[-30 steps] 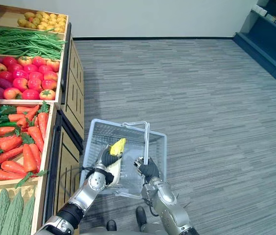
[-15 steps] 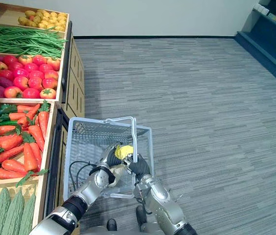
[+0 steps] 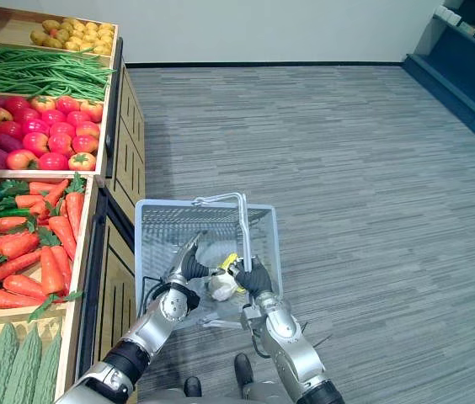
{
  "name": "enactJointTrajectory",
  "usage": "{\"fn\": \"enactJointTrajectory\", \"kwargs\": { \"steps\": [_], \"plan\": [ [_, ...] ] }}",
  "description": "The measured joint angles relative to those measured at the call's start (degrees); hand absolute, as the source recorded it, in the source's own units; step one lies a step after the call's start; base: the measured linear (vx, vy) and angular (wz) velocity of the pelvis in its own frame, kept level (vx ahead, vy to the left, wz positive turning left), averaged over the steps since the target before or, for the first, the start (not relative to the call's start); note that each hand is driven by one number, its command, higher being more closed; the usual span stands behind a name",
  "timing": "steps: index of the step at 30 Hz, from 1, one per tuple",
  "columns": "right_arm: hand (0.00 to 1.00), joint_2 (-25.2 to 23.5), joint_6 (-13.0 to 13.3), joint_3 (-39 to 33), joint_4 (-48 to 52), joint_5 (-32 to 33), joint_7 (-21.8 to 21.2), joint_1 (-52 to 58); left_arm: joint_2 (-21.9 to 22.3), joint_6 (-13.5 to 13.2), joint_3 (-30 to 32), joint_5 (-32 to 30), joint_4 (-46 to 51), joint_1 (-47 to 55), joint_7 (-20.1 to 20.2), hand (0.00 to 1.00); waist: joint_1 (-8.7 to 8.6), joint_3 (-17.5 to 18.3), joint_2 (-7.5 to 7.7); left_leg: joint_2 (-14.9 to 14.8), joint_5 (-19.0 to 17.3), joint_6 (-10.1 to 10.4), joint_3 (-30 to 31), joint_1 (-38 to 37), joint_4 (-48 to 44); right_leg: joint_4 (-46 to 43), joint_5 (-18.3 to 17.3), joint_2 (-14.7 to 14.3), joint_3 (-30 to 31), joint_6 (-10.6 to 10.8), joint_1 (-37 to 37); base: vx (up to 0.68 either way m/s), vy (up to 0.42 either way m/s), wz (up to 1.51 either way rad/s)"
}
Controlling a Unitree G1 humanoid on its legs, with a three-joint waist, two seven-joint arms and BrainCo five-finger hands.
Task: Pick vegetable in the basket
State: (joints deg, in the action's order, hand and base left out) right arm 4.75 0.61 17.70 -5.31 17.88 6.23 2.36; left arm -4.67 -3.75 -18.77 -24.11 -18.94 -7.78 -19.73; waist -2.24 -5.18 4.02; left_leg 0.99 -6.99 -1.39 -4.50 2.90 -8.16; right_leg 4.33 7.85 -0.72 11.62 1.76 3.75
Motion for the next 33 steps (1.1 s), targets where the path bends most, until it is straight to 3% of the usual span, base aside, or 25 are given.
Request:
{"fn": "enactJointTrajectory", "kwargs": {
  "steps": [3, 6, 9, 15, 25, 29, 33],
  "plan": [
    [1.0, -0.1, 0.0, -3.7, 0.0, -1.7, -0.2, 0.9, 0.0, -3.0, 1.6, 5.0, 6.8, 4.1, 2.9, 0.0, 0.07, 0.3, -1.14, 0.1, 0.1, -0.2, 0.7, -0.6, 0.3, 0.0, -0.3, 0.1, -0.6, 0.2, -0.8, -0.01, 0.024, 0.11],
    [1.0, -1.3, 0.0, -8.5, 0.0, -3.4, 0.0, 1.8, 0.1, -4.8, 3.8, 11.3, 11.6, 7.7, 5.6, 0.0, 0.31, 0.4, -1.29, 0.2, 0.3, 0.0, 1.4, -0.7, 0.7, 0.0, -0.5, 0.2, -1.3, 0.1, -1.0, -0.03, 0.026, 0.14],
    [1.0, -1.4, 0.0, -15.1, 0.0, -4.1, 0.7, 3.3, -0.1, -5.6, 10.0, 20.5, 13.1, 11.5, 7.2, 0.0, 0.54, 0.4, -1.31, 0.3, 0.9, 0.3, 2.1, -1.5, 2.0, 0.0, -1.0, 0.4, -2.3, 0.2, -1.6, -0.02, 0.011, 0.15],
    [1.0, -1.4, 0.0, -23.1, 0.0, -7.4, 2.6, 6.2, -0.7, -5.7, 18.6, 29.5, 13.9, 16.4, 7.4, 0.0, 1.66, 0.5, -1.54, 0.4, 1.3, 0.0, 2.9, -1.6, 2.3, 0.1, -1.1, 0.5, -3.3, 0.1, -1.8, 0.01, 0.016, 0.06],
    [1.0, -2.2, 0.6, -26.7, -8.1, -9.1, 2.4, 7.3, -0.7, -5.5, 26.3, 24.3, 3.7, 17.5, 6.9, 0.0, 1.95, 0.8, -1.68, 0.9, 2.3, 0.1, 4.3, -2.2, 3.8, 0.7, -1.1, 1.1, -5.0, 0.2, -2.5, -0.01, 0.027, 0.1],
    [1.0, -2.7, 0.6, -26.1, -11.5, -9.9, 2.0, 8.1, -0.7, -5.5, 28.4, 22.7, 0.7, 18.3, 6.7, 0.0, 3.49, 0.9, -1.84, 0.9, 2.7, 0.2, 4.5, -2.5, 4.5, 0.7, -1.2, 1.2, -5.4, 0.3, -2.6, -0.01, 0.01, 0.04],
    [1.0, -3.2, 0.6, -25.8, -11.5, -10.2, 1.4, 8.4, -0.6, -5.5, 30.6, 21.6, 0.3, 19.9, 5.3, 0.0, 3.46, 1.0, -1.77, 0.9, 2.5, 0.5, 4.2, -2.2, 3.9, 0.5, -1.6, 1.2, -5.3, 0.8, -2.4, -0.01, 0.009, -0.01]
  ]
}}
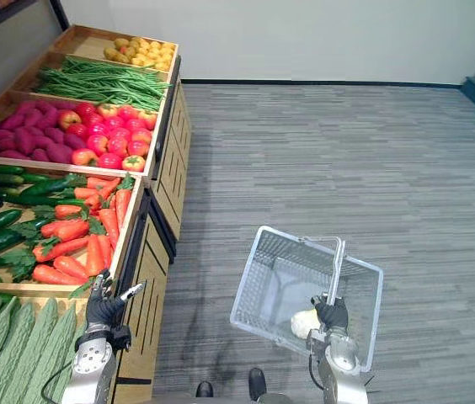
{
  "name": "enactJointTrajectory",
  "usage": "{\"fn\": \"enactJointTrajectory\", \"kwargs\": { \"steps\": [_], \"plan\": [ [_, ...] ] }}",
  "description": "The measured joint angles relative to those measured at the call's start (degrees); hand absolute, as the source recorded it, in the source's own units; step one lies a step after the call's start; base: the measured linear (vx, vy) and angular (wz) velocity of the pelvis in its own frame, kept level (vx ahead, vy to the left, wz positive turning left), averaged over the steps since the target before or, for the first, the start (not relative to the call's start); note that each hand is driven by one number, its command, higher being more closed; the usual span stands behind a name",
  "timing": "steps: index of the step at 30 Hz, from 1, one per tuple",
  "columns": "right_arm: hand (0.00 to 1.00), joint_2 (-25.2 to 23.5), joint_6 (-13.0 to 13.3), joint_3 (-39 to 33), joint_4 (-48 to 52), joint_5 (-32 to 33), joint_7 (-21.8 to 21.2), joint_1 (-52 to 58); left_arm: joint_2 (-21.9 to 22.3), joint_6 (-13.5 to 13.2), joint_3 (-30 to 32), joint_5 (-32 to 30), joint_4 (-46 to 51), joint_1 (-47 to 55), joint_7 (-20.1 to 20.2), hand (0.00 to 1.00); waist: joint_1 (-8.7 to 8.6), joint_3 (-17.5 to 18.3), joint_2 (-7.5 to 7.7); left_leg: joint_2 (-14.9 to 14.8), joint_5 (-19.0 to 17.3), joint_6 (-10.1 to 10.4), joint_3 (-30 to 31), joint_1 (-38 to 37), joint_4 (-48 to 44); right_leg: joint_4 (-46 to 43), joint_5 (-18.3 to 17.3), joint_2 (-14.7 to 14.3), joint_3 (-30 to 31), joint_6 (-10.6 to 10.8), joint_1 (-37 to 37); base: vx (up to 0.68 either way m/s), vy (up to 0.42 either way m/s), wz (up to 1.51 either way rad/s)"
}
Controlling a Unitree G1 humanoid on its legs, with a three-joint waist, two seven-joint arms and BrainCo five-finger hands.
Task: Pick vegetable in the basket
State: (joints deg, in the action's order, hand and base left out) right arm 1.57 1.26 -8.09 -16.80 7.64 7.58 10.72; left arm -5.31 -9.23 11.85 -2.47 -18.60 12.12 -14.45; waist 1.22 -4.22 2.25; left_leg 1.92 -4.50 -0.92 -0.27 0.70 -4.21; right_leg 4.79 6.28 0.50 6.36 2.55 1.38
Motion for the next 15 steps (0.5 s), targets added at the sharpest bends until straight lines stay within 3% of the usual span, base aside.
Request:
{"fn": "enactJointTrajectory", "kwargs": {
  "steps": [3, 6, 8, 11, 13, 14, 15],
  "plan": [
    [1.0, -0.1, 0.4, -0.1, 0.0, 0.0, 0.1, 0.0, 0.2, -0.1, 0.2, -0.4, 0.4, 0.3, -0.8, 0.0, 1.32, 0.1, 0.19, -0.2, -1.4, -0.5, -1.0, 2.0, -2.7, -0.8, -0.7, -0.3, 0.9, 0.1, 1.3, -0.03, 0.035, -0.15],
    [1.0, -0.1, 0.5, -0.1, 0.0, 0.0, 0.3, -0.3, 1.1, -0.1, 1.3, -0.4, 2.5, 0.7, -1.0, 0.0, 2.84, 0.2, 0.48, -1.0, -4.7, -0.6, -2.3, 5.1, -8.1, -1.2, -1.0, -0.9, 1.9, 0.0, 2.6, -0.02, 0.044, -0.26],
    [1.0, -0.1, 0.5, 0.0, 0.0, 0.0, 1.1, -0.5, 1.3, -0.1, 1.4, -0.4, 4.4, 1.6, -1.5, 0.0, 2.95, 0.2, 0.41, -1.9, -7.5, -0.9, -2.9, 7.3, -12.7, -4.1, -2.7, -1.8, 2.3, 0.3, 4.3, 0.0, 0.057, -0.2],
    [1.0, -0.1, 0.5, 0.1, 0.2, 0.0, 1.3, -1.0, 1.9, 0.0, 1.6, -0.4, 6.6, 2.6, -2.3, 0.0, 2.9, -0.3, 0.52, -2.5, -11.3, -1.9, -3.2, 8.3, -18.1, -16.0, -8.2, -2.7, 1.7, 1.5, 8.3, 0.04, 0.086, -0.12],
    [1.0, -0.1, 0.5, 0.3, 0.3, -0.1, 1.3, -2.3, 2.3, 0.0, 1.6, -0.4, 8.0, 2.6, -2.4, 0.0, 3.41, -1.9, 0.07, -3.2, -12.8, -2.7, -4.2, 6.6, -19.2, -28.0, -9.6, -3.3, -0.1, 2.2, 12.5, 0.22, 0.143, -0.17],
    [1.0, 0.0, 0.5, 1.5, 3.6, -0.5, 1.1, -3.1, 1.7, 0.0, 1.5, -0.4, 9.6, 2.5, -3.6, 0.0, 2.74, -3.0, 0.22, -1.6, -15.5, -3.2, -3.0, 0.6, -16.7, -33.8, -14.0, 1.5, -7.9, 1.0, 20.1, 0.48, 0.132, 0.21],
    [1.0, 0.1, 0.7, 1.4, 3.9, -0.6, 1.1, -3.6, 1.5, 0.0, 1.3, -0.4, 9.6, 1.8, -3.6, 0.0, 2.48, -2.7, 0.63, -1.6, -15.8, -2.8, -2.3, 0.3, -16.7, -27.5, -12.7, 1.3, -7.7, 1.3, 19.9, 0.53, 0.078, 0.38]
  ]
}}
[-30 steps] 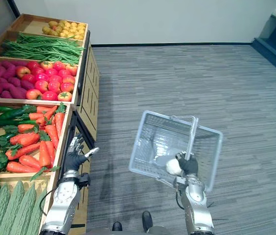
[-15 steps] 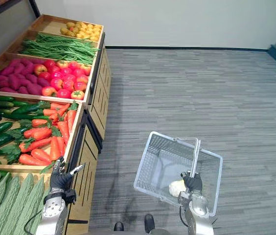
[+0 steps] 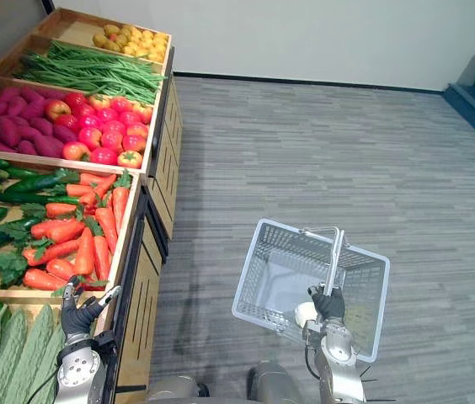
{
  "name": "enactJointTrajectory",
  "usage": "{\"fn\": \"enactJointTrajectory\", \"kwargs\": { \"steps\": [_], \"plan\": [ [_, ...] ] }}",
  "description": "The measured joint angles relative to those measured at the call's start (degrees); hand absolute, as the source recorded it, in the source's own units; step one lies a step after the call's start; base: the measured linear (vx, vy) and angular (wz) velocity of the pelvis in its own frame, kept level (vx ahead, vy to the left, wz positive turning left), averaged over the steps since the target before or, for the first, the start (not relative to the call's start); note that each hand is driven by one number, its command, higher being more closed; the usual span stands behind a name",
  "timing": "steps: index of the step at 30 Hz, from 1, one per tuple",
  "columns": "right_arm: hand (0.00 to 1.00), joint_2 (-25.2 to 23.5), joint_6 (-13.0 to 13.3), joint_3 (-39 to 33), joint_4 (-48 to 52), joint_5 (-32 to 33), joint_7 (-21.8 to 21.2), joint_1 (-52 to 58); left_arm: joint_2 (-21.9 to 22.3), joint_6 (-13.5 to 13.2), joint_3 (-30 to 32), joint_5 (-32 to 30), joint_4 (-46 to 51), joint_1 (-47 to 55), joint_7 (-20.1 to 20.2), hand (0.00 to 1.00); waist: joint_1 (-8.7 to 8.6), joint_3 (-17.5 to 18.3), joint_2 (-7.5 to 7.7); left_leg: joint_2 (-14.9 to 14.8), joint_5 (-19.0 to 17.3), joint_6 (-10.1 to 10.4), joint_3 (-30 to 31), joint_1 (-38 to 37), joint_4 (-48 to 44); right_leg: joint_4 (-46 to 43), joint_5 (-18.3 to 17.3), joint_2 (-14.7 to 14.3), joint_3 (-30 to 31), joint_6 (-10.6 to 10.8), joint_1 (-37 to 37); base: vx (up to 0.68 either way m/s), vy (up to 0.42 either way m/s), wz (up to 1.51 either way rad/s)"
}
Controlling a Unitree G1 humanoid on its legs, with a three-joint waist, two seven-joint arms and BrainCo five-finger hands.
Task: Pick vegetable in the basket
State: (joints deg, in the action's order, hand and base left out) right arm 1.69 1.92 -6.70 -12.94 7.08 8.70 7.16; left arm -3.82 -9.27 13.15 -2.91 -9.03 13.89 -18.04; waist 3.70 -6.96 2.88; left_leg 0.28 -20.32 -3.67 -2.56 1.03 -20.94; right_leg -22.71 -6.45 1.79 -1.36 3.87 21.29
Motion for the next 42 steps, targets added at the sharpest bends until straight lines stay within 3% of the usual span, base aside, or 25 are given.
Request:
{"fn": "enactJointTrajectory", "kwargs": {
  "steps": [1, 2, 3, 4, 5, 6, 7, 9, 11, 13, 18, 19, 20, 21, 22, 25, 28, 29, 30, 32, 34, 37, 39, 41, 42],
  "plan": [
    [1.0, 0.1, 0.0, 0.0, 0.0, 0.0, 0.0, -0.3, -0.3, -0.1, 0.0, 0.0, 0.0, -0.4, 0.0, 0.0, -0.18, 0.4, 0.84, 0.5, -0.5, 0.4, 0.2, -0.1, -0.6, 3.7, 2.6, 0.1, 0.2, -0.6, -0.3, 0.47, -0.089, 0.49],
    [1.0, 0.1, 0.1, 0.2, 0.0, 0.0, 0.0, -0.6, -0.9, 0.0, 0.1, 0.0, 0.0, -0.8, -0.1, 0.0, -0.35, 0.5, 2.47, 1.5, -2.1, 1.8, 1.0, -0.4, -3.0, 7.1, 11.9, 0.4, 1.2, -1.9, -1.3, 0.48, -0.099, 0.22],
    [1.0, 1.3, -0.1, 0.1, -0.7, 0.0, -0.1, -2.2, 0.7, 0.1, 0.0, 0.0, -0.6, -1.8, -0.4, 0.0, 0.54, -0.7, -0.14, -1.3, -3.6, 2.9, 2.5, -1.4, -4.2, 4.3, 11.1, -1.5, 1.7, -2.7, -1.7, 0.47, -0.096, 0.21],
    [1.0, 1.3, -0.1, 0.0, -0.5, 0.0, -0.1, -2.8, 1.4, 0.0, -0.3, 0.0, -0.1, -2.2, -0.6, 0.0, 0.27, -1.5, -1.28, -1.9, -3.8, 3.1, 4.1, -2.8, -3.2, 0.4, 10.2, -2.3, 2.0, -2.8, 0.3, 0.35, -0.07, 0.36],
    [1.0, 0.9, 0.0, 0.0, 0.7, 0.0, -0.1, -2.5, 2.1, -0.3, -1.4, -0.1, 0.5, -3.0, -1.0, 0.0, -0.82, -1.6, -2.12, -2.3, -4.4, 2.0, 8.2, -4.6, -0.1, -2.5, 5.5, -4.0, 4.1, -0.9, 2.9, 0.35, -0.142, 1.11],
    [1.0, 0.6, 0.1, 0.4, 1.0, 0.0, -0.2, -1.8, 2.1, -0.5, -1.6, -0.1, 0.4, -3.2, -0.9, 0.0, -2.11, -1.2, -1.91, -2.7, -5.0, 3.2, 11.6, -4.9, 0.0, 2.2, 6.3, -3.5, 5.6, 0.3, 1.5, 0.37, -0.197, 1.32],
    [1.0, 0.5, 0.1, 0.5, 1.0, 0.0, -0.2, -1.2, 2.2, -0.6, -1.6, -0.2, 0.5, -3.3, -1.2, 0.0, -2.45, -1.1, -1.32, -2.7, -5.5, 4.1, 12.8, -5.2, -1.2, 2.2, 6.1, -2.9, 5.6, -0.3, 0.9, 0.39, -0.274, 1.37],
    [1.0, 0.9, -0.2, 0.8, 0.9, 0.1, -0.2, -0.4, 3.8, -0.7, -1.1, -0.1, 1.2, -2.5, -1.3, 0.0, -2.75, -0.7, -3.32, -5.2, -4.8, 7.5, 15.6, -1.0, -13.3, 0.4, 2.9, -4.1, 1.0, -2.4, -1.2, 0.42, -0.296, 0.97],
    [1.0, 1.0, -0.2, 1.5, 1.5, 0.2, -0.1, 0.6, 3.8, -0.6, -1.0, 0.0, 1.3, -1.4, -1.3, 0.0, -2.3, -0.4, -4.08, -8.0, 4.8, 7.9, 12.6, 6.1, -27.3, 4.4, 2.1, -5.2, -2.8, -4.5, -6.6, 0.5, -0.312, 0.82],
    [1.0, 1.1, -0.3, 2.2, 5.2, 0.2, 0.2, 2.9, 4.7, -0.5, -2.3, 0.0, 1.4, -1.0, -0.9, 0.0, -0.76, -0.5, -3.9, -12.5, 4.7, 8.2, 3.6, 9.1, -31.2, 9.7, 2.1, -5.0, -3.9, -5.9, -14.2, 0.45, -0.225, 0.63],
    [1.0, 1.1, 1.5, -1.5, 8.9, 0.3, 1.4, 2.2, 6.1, -0.6, -4.9, 0.0, 1.9, -3.3, -0.8, 0.0, -1.26, -0.3, -4.24, -13.9, 4.7, 8.2, -11.8, 14.4, -20.1, 15.5, 1.8, -1.6, -11.4, -6.3, -22.5, 0.26, -0.061, 0.79],
    [1.0, 1.5, 1.8, -2.8, 9.1, 0.4, 1.4, 2.3, 6.1, -0.6, -5.2, 0.0, 2.2, -3.8, -0.8, 0.0, -1.19, 0.2, -5.04, -13.4, 5.9, 7.5, -14.9, 14.9, -14.4, 16.1, 1.5, -1.5, -13.0, -5.8, -23.9, 0.17, 0.091, 0.72],
    [1.0, 2.1, 1.8, -3.8, 9.6, 0.6, 1.5, 2.6, 6.1, -0.7, -5.6, 0.0, 3.3, -3.8, -0.8, 0.0, -1.22, 0.9, -6.1, -12.0, 11.1, 5.4, -16.7, 15.3, -7.8, 15.9, -0.3, -1.9, -14.6, -4.5, -25.1, 0.22, 0.125, 0.75],
    [1.0, 2.1, 1.8, -4.3, 9.5, 0.6, 1.5, 2.8, 5.7, -0.7, -5.8, 0.0, 3.6, -3.7, -0.8, 0.0, -1.2, 1.3, -5.71, -11.5, 10.1, 2.4, -18.0, 14.6, -6.7, 15.7, -1.9, -1.5, -15.0, -3.6, -25.6, 0.19, 0.131, 0.87],
    [1.0, 1.1, 1.8, -4.9, 8.8, 0.6, 1.6, 3.1, 4.9, -0.6, -6.0, -0.1, 3.6, -4.0, -0.7, 0.0, -1.38, 2.0, -4.03, -9.0, 10.3, 1.1, -17.7, 12.8, -3.1, 14.9, -3.6, 0.6, -16.3, -2.5, -25.7, 0.19, 0.126, 0.67],
    [1.0, 0.3, 1.4, -5.1, 8.5, 0.5, 1.8, 3.4, 4.9, -0.5, -6.3, -0.2, 3.6, -3.0, -0.7, 0.0, 0.4, 2.3, -2.89, -4.0, 11.4, 0.2, -17.4, 8.6, 3.2, 10.1, -5.4, 4.6, -15.6, -1.2, -25.4, 0.16, 0.115, 0.41],
    [1.0, -0.5, 0.4, -4.5, 6.2, 0.1, 2.2, 4.1, 5.0, -0.2, -7.0, -1.3, 4.5, -2.1, -0.8, 0.0, 0.01, 1.8, -2.63, -0.4, 10.8, -0.1, -13.1, 3.1, 6.9, -8.8, -5.8, 8.9, -15.5, -0.8, -22.5, 0.16, 0.119, 0.89],
    [1.0, -1.5, -0.2, -4.0, 5.8, 0.0, 2.3, 4.5, 4.6, 0.0, -6.9, -2.2, 6.3, -2.0, -0.8, 0.0, 0.04, 1.1, -1.08, 1.0, 10.2, -1.6, -10.4, 0.7, 6.9, -22.0, -1.7, 11.0, -13.2, -2.4, -18.6, 0.18, 0.046, 0.82],
    [1.0, -1.7, -0.2, -3.6, 5.4, -0.1, 2.3, 4.6, 4.4, 0.0, -7.0, -2.4, 7.0, -2.0, -0.9, 0.0, 0.01, 1.0, -0.67, 1.4, 9.9, -1.9, -8.8, 0.0, 6.5, -26.2, -0.6, 11.0, -11.5, -3.4, -16.4, 0.25, 0.016, 1.14],
    [1.0, -3.4, 0.1, -4.3, 6.9, -1.0, 2.9, 6.3, 4.1, 0.1, -7.3, -3.0, 8.5, -1.8, -1.1, 0.0, -0.98, 1.3, -0.17, 1.5, 9.5, -2.6, -3.4, -0.1, 5.7, -30.0, -4.6, 7.8, -5.2, -2.1, -11.6, 0.27, -0.035, 1.35],
    [1.0, -2.6, 0.1, -7.2, 7.8, -2.2, 2.9, 9.7, 4.2, 0.1, -7.6, -3.9, 9.4, -1.2, -1.1, 0.0, -1.84, 1.4, -0.11, 1.6, 9.5, -2.6, 1.1, -0.5, 5.9, -25.7, -7.5, 3.7, 0.9, -0.9, -8.5, 0.22, -0.049, 1.29],
    [1.0, -1.9, 0.6, -13.2, 7.9, -1.9, 4.0, 14.4, 4.1, 0.1, -8.8, -4.6, 9.7, -2.3, -1.1, 0.0, -3.74, 1.3, -0.27, 2.2, 8.3, -1.0, 9.4, -0.1, 4.0, -13.0, -7.7, -3.8, 14.0, -0.3, -6.4, 0.2, -0.121, 1.34],
    [1.0, -1.6, 1.4, -15.7, 7.9, -1.4, 4.8, 17.6, 4.1, 0.1, -8.9, -4.6, 9.8, -3.1, -1.1, 0.0, -4.52, 1.3, -0.09, 3.1, 6.8, -0.2, 13.0, 0.8, 2.0, -8.2, -7.4, -4.5, 17.3, -0.6, -6.9, 0.12, -0.193, 1.28],
    [1.0, -1.1, 2.2, -18.7, 7.9, -0.7, 6.2, 21.7, 3.1, 0.0, -9.0, -4.6, 10.3, -2.7, -1.1, 0.0, -4.47, 1.8, 1.87, 6.6, 4.5, 0.9, 16.7, 1.3, 0.3, -2.5, -7.1, -1.3, 15.6, -0.7, -8.7, 0.14, -0.237, 1.06],
    [1.0, -0.2, 1.9, -21.0, 7.2, -0.4, 6.5, 22.7, 2.9, 0.0, -9.0, -4.7, 10.4, -2.5, -1.1, 0.0, -4.62, 1.9, 1.65, 6.6, 3.8, 1.8, 18.2, 2.0, -0.5, -1.9, -4.2, -0.8, 14.0, 0.3, -8.7, 0.15, -0.252, 0.73]
  ]
}}
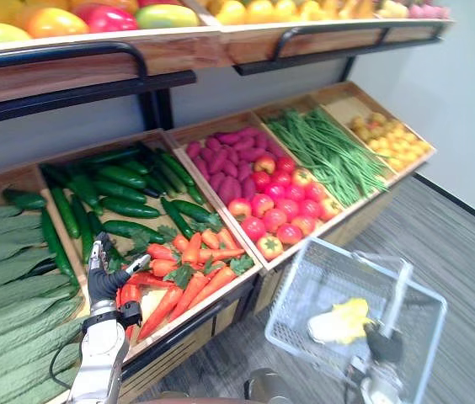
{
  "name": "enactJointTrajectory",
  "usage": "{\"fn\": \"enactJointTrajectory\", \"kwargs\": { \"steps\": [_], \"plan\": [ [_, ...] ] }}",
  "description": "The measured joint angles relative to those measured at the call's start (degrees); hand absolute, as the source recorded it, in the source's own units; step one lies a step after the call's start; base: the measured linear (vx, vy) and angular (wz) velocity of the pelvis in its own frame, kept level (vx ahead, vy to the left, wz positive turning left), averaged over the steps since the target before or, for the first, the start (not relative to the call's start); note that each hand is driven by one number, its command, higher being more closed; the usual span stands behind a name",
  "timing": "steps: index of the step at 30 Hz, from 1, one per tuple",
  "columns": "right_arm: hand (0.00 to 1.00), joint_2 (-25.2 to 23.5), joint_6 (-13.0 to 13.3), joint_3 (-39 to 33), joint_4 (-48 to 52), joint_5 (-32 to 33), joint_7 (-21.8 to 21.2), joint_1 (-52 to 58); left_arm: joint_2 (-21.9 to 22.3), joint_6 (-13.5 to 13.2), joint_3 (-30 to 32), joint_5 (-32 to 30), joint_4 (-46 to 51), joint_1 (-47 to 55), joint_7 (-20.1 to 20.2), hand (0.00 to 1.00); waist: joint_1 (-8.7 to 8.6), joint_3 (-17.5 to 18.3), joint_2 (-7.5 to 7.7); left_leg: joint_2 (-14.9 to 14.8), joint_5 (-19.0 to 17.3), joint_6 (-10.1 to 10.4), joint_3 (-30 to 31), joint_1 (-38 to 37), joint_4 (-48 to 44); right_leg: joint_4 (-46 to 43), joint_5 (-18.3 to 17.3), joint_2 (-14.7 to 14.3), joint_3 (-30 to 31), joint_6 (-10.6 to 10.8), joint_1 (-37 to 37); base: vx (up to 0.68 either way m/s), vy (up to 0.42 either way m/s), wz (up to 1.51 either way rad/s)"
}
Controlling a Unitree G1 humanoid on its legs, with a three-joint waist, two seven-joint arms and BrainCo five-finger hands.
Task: Pick vegetable in the basket
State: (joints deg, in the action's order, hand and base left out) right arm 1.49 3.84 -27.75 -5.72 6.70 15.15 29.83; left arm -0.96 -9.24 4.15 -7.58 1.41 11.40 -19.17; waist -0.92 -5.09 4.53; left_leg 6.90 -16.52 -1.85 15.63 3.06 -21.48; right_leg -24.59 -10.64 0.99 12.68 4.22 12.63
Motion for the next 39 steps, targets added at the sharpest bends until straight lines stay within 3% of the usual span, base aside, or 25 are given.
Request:
{"fn": "enactJointTrajectory", "kwargs": {
  "steps": [1, 3, 5, 9, 13, 17, 24, 29, 30, 31, 32, 34, 35, 39],
  "plan": [
    [1.0, 1.2, -0.2, -1.0, 0.0, 0.5, 0.1, 1.1, 0.6, -0.1, -0.1, 0.0, 0.0, 0.1, 0.1, 0.0, 0.21, 0.1, -1.64, -1.5, 0.1, 0.7, 1.0, 1.4, -0.1, 2.3, 1.2, -0.3, -2.6, -0.6, 0.0, 0.12, -0.216, 0.66],
    [1.0, 1.7, -0.3, -1.8, -0.1, 1.1, 0.2, 1.7, 0.7, 0.0, -0.1, 0.0, 0.0, -0.2, 0.2, 0.0, 0.15, 0.2, -3.33, -3.6, 1.1, 2.4, 2.2, 3.0, 0.7, 6.4, 4.3, -0.9, -6.3, -1.4, -0.2, 0.03, -0.101, 0.36],
    [1.0, 1.1, -0.3, -2.0, -1.1, 1.1, 0.2, 2.3, 0.5, 0.0, -0.5, -0.5, -0.1, -1.4, 0.5, 0.0, -0.04, 0.2, -3.29, -5.4, 2.5, 3.9, 2.8, 3.6, 2.1, 9.2, 6.4, -1.0, -9.8, -2.7, -1.3, 0.01, -0.121, 0.54],
    [1.0, 1.2, -0.3, -3.2, -4.6, 1.7, -0.2, 2.3, -3.2, 0.0, -3.3, -2.2, -0.5, -4.0, 1.7, 0.0, -0.4, 0.1, -2.8, -9.5, 4.4, 5.9, -3.0, 4.4, 3.6, 10.9, 6.9, -0.9, -14.5, -3.4, -3.4, -0.06, -0.087, 0.55],
    [1.0, 1.2, -0.3, -1.3, -4.6, 1.8, -0.9, 1.4, -6.4, 0.0, -3.5, -4.4, -2.1, -4.5, 1.7, 0.0, -0.4, 0.3, -2.55, -11.1, 4.5, 6.2, -7.6, 4.6, 6.0, 14.0, 7.9, -0.5, -13.8, -2.1, -3.7, -0.1, 0.007, -0.02],
    [1.0, 1.2, -0.3, 0.4, -4.7, 2.3, -2.0, 0.4, -8.8, 0.2, -3.8, -7.4, -5.4, -6.6, 2.0, 0.0, -0.66, 0.5, -2.25, -12.0, 7.3, 6.0, -10.1, 4.3, 11.3, 17.4, 8.3, -0.2, -12.4, -1.5, -3.5, -0.07, 0.007, 0.01],
    [1.0, 1.3, -0.2, 3.3, -7.7, 2.2, -3.1, -2.4, -11.8, 1.8, -4.8, -17.3, -9.3, -8.7, 2.8, 0.0, -1.35, 0.7, -1.67, -13.5, 10.7, 6.3, -12.9, 2.2, 19.1, 20.8, 8.9, -1.4, -9.6, -0.6, -3.2, -0.03, -0.03, -0.08],
    [1.0, 2.1, -0.2, 5.5, -8.7, 2.2, -3.9, -3.9, -14.2, 2.7, -6.6, -22.7, -12.0, -11.7, 2.4, 0.0, -1.32, 0.7, -1.73, -14.6, 10.7, 6.4, -15.0, 2.3, 22.0, 21.9, 8.9, -2.7, -7.6, -0.5, -1.5, 0.0, -0.041, -0.14],
    [1.0, 2.3, -0.1, 6.1, -8.7, 2.2, -4.1, -4.5, -14.6, 2.8, -7.1, -23.5, -12.9, -12.9, 1.9, 0.0, -1.21, 0.3, -2.34, -15.9, 10.9, 6.3, -15.9, 2.6, 22.6, 20.5, 9.0, -3.6, -7.0, -0.7, -0.5, 0.01, -0.066, -0.17],
    [1.0, 2.3, -0.1, 6.3, -8.7, 2.2, -4.1, -4.9, -15.0, 2.8, -7.4, -23.7, -13.5, -13.6, 1.6, 0.0, -1.41, 0.0, -2.62, -16.3, 11.6, 6.9, -16.3, 2.8, 22.6, 17.0, 9.4, -4.4, -6.1, -1.8, 1.1, 0.05, -0.065, 0.08],
    [1.0, 2.3, 0.0, 7.0, -8.8, 2.3, -4.0, -4.7, -15.6, 3.2, -8.3, -24.6, -14.7, -15.6, 1.4, 0.0, -1.76, 0.3, -0.74, -15.9, 13.0, 8.7, -16.8, 3.0, 23.0, 14.2, 9.0, -3.9, -4.9, -2.4, 1.8, 0.03, -0.069, 0.15],
    [1.0, 3.5, 0.1, 7.2, -9.1, 2.2, -3.9, -5.8, -15.3, 3.9, -9.6, -24.7, -16.2, -17.8, 1.1, 0.0, -1.91, 0.1, -0.72, -16.1, 14.2, 9.8, -17.4, 4.1, 21.1, 15.7, 9.3, -4.2, -5.3, -2.8, 2.5, 0.01, -0.044, -0.19],
    [1.0, 5.2, 0.6, 8.7, -8.7, 2.2, -4.0, -8.0, -14.1, 4.6, -10.3, -24.9, -19.2, -20.9, 0.1, 0.0, -1.59, -0.6, -1.95, -16.3, 14.1, 9.6, -18.7, 6.9, 15.5, 18.7, 10.1, -4.9, -5.0, -1.6, 2.7, -0.05, 0.041, -0.65],
    [1.0, 4.8, 1.5, 10.9, -8.4, 2.2, -4.1, -9.6, -11.6, 5.8, -11.5, -26.9, -25.3, -26.3, 0.0, 0.0, -2.37, -2.4, -2.3, -17.0, 15.3, 9.1, -19.5, 7.2, 17.4, 20.8, 11.5, -5.8, -3.8, -1.5, 3.3, -0.04, 0.025, -0.21]
  ]
}}
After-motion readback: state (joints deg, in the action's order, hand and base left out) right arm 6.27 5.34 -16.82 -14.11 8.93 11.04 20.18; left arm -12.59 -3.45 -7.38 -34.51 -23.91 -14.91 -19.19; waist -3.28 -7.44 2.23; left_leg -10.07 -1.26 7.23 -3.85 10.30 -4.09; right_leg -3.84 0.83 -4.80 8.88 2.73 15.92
